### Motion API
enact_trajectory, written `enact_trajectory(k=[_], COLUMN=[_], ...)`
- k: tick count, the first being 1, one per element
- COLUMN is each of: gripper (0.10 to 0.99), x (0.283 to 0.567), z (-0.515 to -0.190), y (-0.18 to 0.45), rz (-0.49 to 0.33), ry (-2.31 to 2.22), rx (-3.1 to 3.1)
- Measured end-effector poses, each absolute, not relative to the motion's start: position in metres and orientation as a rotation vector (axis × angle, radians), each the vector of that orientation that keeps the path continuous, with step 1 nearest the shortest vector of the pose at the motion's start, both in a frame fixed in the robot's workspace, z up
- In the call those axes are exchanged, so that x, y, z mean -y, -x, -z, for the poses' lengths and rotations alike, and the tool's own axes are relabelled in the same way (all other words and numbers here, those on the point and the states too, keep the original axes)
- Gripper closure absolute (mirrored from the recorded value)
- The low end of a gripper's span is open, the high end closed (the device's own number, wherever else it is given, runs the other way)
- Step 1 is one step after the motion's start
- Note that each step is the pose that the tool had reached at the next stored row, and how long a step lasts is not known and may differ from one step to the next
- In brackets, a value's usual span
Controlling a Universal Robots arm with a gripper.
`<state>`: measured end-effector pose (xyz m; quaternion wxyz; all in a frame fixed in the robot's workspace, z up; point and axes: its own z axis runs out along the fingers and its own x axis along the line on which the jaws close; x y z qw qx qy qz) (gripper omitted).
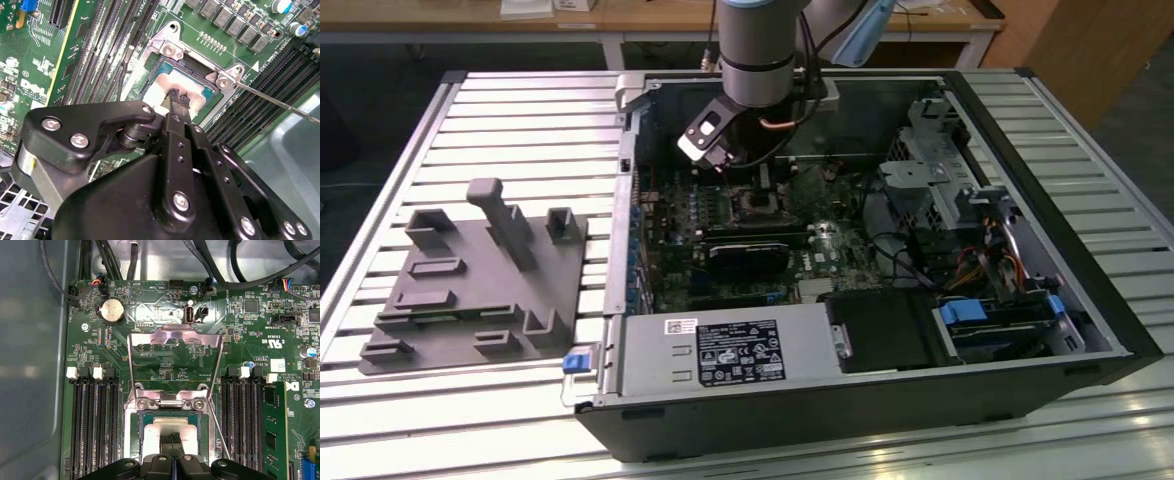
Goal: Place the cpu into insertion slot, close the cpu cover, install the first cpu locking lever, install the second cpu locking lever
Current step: 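Place the cpu into insertion slot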
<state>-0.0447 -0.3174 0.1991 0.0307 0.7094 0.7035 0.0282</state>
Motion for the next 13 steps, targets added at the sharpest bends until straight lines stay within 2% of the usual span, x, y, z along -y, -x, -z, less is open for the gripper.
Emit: enact_trajectory(k=[13], gripper=[0.98], x=[0.317], z=[-0.214], y=[0.045], rz=[-0.087], ry=[-2.186], rx=[-2.168])
